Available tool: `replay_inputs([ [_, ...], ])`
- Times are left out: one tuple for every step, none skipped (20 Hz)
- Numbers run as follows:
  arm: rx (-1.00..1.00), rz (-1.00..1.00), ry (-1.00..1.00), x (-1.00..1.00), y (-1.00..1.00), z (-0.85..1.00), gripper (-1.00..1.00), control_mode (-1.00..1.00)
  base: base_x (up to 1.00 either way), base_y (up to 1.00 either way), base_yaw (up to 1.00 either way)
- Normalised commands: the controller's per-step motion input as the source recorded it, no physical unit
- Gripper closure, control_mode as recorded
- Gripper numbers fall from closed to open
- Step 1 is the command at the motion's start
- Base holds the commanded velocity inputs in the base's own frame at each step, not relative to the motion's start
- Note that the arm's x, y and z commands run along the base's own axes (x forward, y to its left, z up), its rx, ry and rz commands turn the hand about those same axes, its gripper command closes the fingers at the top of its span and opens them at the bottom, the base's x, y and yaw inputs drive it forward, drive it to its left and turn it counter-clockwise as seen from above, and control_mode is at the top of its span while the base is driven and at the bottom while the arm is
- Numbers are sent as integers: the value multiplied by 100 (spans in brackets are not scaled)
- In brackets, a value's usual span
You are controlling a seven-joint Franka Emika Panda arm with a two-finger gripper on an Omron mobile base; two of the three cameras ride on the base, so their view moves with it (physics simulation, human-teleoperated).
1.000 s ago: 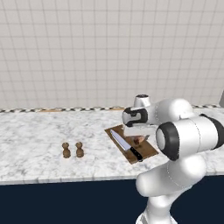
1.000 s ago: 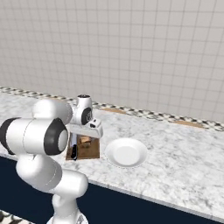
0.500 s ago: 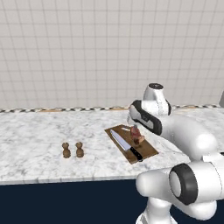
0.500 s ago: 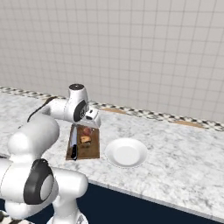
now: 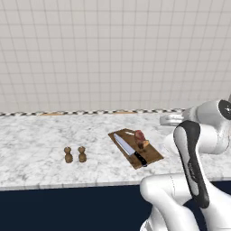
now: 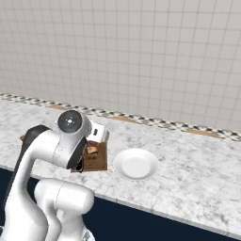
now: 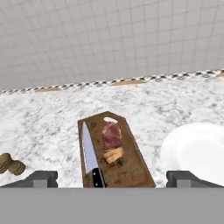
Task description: Pick up the knife from the drawer and place it on the cutting board. Then place the meat from the plate to the cutting board.
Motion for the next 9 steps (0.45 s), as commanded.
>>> replay_inputs([
  [14, 0, -73, -100, -90, 92, -100, -100, 0, 0, 0],
  [15, 0, -69, -100, -100, 87, -100, -100, 0, 0, 0],
  [29, 0, -62, -100, -100, 48, -100, -100, 0, 0, 0],
  [29, 0, -64, -100, -100, 65, -100, -100, 0, 0, 0],
  [26, 0, -63, -100, -100, 63, -100, -100, 0, 0, 0],
  [23, 0, -61, -100, -100, 51, -100, -100, 0, 0, 0],
  [23, 0, -53, -100, -100, 11, -100, -100, 0, 0, 0],
  [24, -12, -42, -97, -100, 20, -100, -100, 0, 0, 0],
  [2, 0, -2, 0, 0, 0, -100, -100, 0, 0, 0],
])
